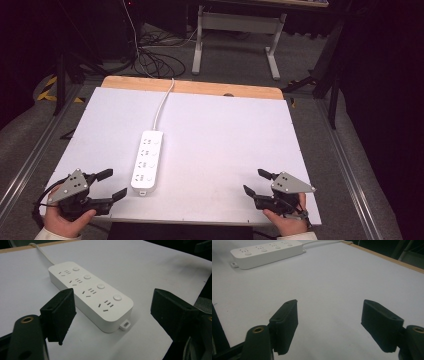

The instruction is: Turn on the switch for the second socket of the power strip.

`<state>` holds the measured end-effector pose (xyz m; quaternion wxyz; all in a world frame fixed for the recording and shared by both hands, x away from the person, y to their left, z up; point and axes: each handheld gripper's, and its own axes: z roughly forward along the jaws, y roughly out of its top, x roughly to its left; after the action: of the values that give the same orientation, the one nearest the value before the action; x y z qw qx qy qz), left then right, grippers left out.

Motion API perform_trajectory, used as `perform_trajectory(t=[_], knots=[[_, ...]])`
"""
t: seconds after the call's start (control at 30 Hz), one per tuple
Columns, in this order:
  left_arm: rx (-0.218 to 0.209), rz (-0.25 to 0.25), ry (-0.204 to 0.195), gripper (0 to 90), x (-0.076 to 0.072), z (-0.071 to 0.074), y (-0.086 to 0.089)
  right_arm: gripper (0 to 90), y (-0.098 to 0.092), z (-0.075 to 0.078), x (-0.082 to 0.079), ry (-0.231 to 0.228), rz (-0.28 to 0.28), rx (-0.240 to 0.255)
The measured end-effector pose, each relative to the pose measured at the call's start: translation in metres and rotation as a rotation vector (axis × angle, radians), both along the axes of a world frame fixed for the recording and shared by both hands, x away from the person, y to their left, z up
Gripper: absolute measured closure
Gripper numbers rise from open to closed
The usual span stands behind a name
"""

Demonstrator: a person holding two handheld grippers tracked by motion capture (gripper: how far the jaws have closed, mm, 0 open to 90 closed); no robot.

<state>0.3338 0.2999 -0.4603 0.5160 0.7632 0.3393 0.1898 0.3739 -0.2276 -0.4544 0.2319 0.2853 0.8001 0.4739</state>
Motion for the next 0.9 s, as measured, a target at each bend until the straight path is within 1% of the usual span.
perform_trajectory(t=[0.03, 0.1, 0.17, 0.23, 0.27, 0.3, 0.37, 0.43, 0.5, 0.6, 0.63, 0.73, 0.9], knots=[[0.015, 0.004, -0.003, 22.6, 0.000, 0.001, 0.001, 31.9, 0.001, 0.000, -0.001, 0.001, 0.002, 0.002], [0.015, 0.006, -0.001, 23.6, 0.000, 0.002, 0.001, 32.1, 0.001, 0.000, -0.001, -0.002, 0.003, 0.000], [0.024, 0.004, -0.004, 23.9, 0.000, 0.004, 0.002, 35.2, 0.001, 0.000, 0.000, -0.003, 0.010, -0.002], [0.025, 0.008, -0.005, 24.2, -0.001, 0.006, 0.001, 35.5, 0.001, 0.000, 0.000, -0.004, 0.010, -0.005], [0.019, 0.010, 0.006, 24.6, -0.001, 0.007, 0.001, 36.8, 0.001, 0.000, 0.000, 0.003, 0.006, -0.004], [0.019, 0.010, 0.006, 25.3, -0.001, 0.007, 0.001, 37.2, 0.001, 0.000, 0.000, 0.013, 0.003, 0.000], [0.030, 0.012, 0.007, 25.9, 0.001, 0.010, 0.003, 37.3, 0.001, -0.001, 0.001, 0.011, 0.004, -0.002], [0.028, 0.015, 0.011, 27.1, 0.002, 0.014, 0.003, 38.6, 0.001, -0.001, 0.001, 0.014, 0.007, 0.000], [0.031, 0.007, 0.014, 27.8, 0.004, 0.019, 0.004, 38.6, 0.002, -0.001, 0.001, 0.014, 0.007, 0.002], [0.040, 0.004, 0.018, 30.1, 0.006, 0.024, 0.002, 38.6, 0.002, -0.001, 0.001, 0.017, 0.007, 0.002], [0.041, 0.001, 0.026, 30.1, 0.007, 0.025, 0.001, 38.6, 0.002, -0.001, 0.001, 0.017, 0.007, 0.002], [0.038, 0.001, 0.034, 30.5, 0.011, 0.029, -0.002, 38.6, 0.002, -0.002, 0.001, 0.020, 0.006, 0.004], [0.043, -0.007, 0.032, 31.6, 0.019, 0.036, -0.007, 38.6, 0.002, -0.001, 0.001, 0.019, 0.006, 0.003]])
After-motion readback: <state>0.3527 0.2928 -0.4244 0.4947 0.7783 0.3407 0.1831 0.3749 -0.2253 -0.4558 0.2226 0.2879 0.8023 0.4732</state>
